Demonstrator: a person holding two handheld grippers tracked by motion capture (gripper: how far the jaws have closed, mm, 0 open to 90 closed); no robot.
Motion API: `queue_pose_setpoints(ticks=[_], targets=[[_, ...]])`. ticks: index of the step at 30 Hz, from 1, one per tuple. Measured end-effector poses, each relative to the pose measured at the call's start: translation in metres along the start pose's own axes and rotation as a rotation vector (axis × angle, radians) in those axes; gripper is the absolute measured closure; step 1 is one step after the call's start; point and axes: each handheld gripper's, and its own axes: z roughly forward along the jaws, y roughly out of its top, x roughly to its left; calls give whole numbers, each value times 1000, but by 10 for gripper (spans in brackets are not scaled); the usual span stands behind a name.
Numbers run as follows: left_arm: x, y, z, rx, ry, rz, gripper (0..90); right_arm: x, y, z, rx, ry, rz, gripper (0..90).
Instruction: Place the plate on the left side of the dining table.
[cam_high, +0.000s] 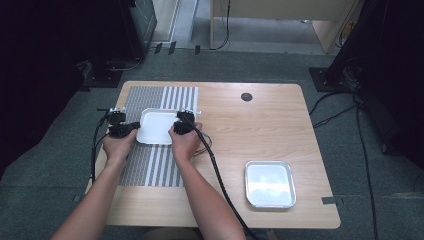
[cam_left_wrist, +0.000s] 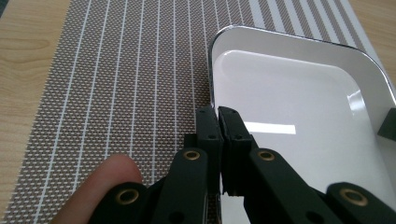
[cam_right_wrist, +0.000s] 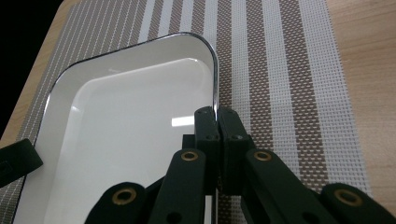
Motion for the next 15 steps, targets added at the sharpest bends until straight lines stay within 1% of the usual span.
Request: queue_pose_setpoints(ticks=[2, 5, 8, 10, 12, 13, 15], targets=[[0, 0, 1, 1, 3, -6, 892, -1, 0, 3, 3, 0, -6, 891], [-1, 0, 3, 3, 11, -1, 891, 0, 0, 4, 0, -7, -20, 887], [-1, 0, 5, 2, 9, -6, 888, -1, -1, 6, -2, -9, -33, 876], [-1, 0, 5, 1, 5, -7, 875, -2, -1, 6, -10, -5, -65, 863], [-1, 0, 4, -2, -13, 0, 835, -3, -2, 6, -5, -2, -87, 814], [-1, 1, 2, -7, -26, 1, 799, -3, -2, 6, -5, 10, -94, 765], [-2, 1, -3, -17, -34, 3, 721, -4, -3, 5, -22, 11, -113, 679]])
